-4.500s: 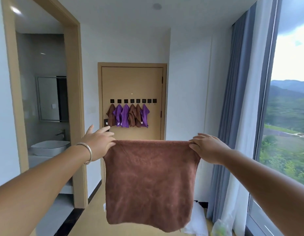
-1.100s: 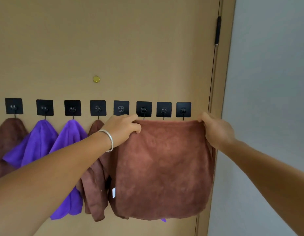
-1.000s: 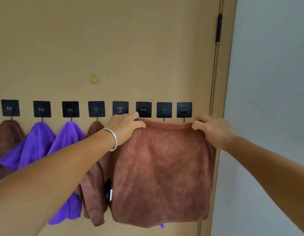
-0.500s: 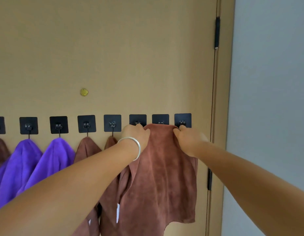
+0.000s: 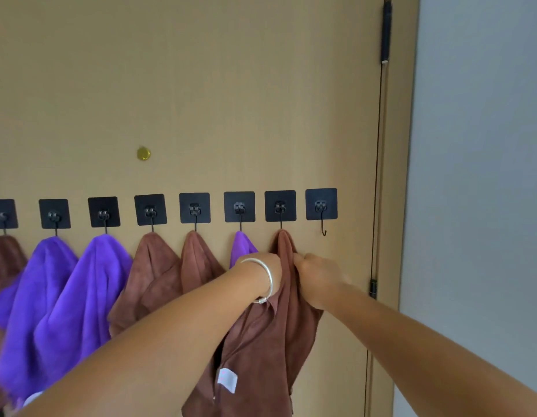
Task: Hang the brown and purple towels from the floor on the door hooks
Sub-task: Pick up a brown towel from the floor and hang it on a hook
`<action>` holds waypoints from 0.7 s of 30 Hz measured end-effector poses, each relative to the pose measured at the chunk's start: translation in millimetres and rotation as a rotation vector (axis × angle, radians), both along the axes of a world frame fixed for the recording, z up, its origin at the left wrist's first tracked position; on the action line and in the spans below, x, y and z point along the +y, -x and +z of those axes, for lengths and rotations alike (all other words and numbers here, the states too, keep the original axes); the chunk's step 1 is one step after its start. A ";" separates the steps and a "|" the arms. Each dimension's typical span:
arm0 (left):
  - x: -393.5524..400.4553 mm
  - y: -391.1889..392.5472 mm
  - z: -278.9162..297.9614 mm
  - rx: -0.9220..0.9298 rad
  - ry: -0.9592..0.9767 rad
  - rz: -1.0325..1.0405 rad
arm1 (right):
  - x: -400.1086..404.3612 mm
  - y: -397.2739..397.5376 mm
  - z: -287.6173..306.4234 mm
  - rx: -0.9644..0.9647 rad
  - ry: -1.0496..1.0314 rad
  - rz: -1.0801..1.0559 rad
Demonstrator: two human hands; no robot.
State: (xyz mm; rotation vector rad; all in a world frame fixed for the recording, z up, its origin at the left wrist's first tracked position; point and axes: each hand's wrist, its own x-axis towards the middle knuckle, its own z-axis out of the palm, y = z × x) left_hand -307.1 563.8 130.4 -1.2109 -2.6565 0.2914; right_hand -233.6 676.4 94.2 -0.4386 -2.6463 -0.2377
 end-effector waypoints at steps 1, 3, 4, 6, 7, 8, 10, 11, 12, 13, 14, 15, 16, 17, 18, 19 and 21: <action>-3.7 -0.2 0.9 -0.073 -0.022 0.010 | 2.6 0.1 -4.3 0.007 0.027 0.011; -12.3 -0.7 3.8 -0.102 -0.029 0.003 | 8.5 -2.9 -8.1 0.010 0.018 0.023; -16.3 -1.5 5.8 -0.074 -0.024 -0.010 | 11.3 -5.2 -9.2 0.015 -0.012 0.019; -23.3 -5.1 14.7 0.081 -0.052 -0.033 | 16.3 -11.5 -8.9 0.051 -0.080 -0.009; -26.4 -7.3 19.8 0.193 -0.107 -0.043 | 18.4 -15.5 -7.6 0.073 -0.100 -0.028; -29.1 -9.0 26.0 0.292 -0.180 -0.052 | 20.0 -20.0 -5.4 0.097 -0.111 -0.047; -30.4 -10.7 33.1 0.420 -0.319 -0.125 | 21.9 -32.0 -2.0 0.139 -0.125 -0.094; -29.2 -10.6 33.3 0.452 -0.366 -0.181 | 23.1 -39.5 -0.7 0.155 -0.137 -0.120; -26.6 -10.3 32.5 0.480 -0.391 -0.250 | 24.2 -46.7 0.6 0.166 -0.150 -0.143; -23.6 -10.2 31.5 0.510 -0.396 -0.322 | 25.0 -53.4 1.5 0.174 -0.157 -0.164; -19.1 -10.6 29.7 0.529 -0.400 -0.393 | 25.4 -61.2 2.9 0.180 -0.165 -0.191; -14.9 -11.3 27.5 0.538 -0.404 -0.449 | 24.5 -68.0 4.6 0.189 -0.169 -0.219; -9.2 -13.2 25.9 0.539 -0.419 -0.508 | 23.5 -76.2 7.0 0.199 -0.175 -0.257; -2.9 -15.2 24.7 0.528 -0.441 -0.562 | 22.1 -84.7 10.0 0.200 -0.183 -0.296; 2.7 -17.4 24.3 0.511 -0.461 -0.606 | 20.7 -92.5 12.0 0.195 -0.193 -0.331; 8.4 -19.7 25.0 0.484 -0.490 -0.653 | 18.5 -101.1 14.6 0.184 -0.210 -0.373; 17.2 -22.9 24.9 0.427 -0.535 -0.743 | 11.0 -116.3 20.1 0.166 -0.228 -0.454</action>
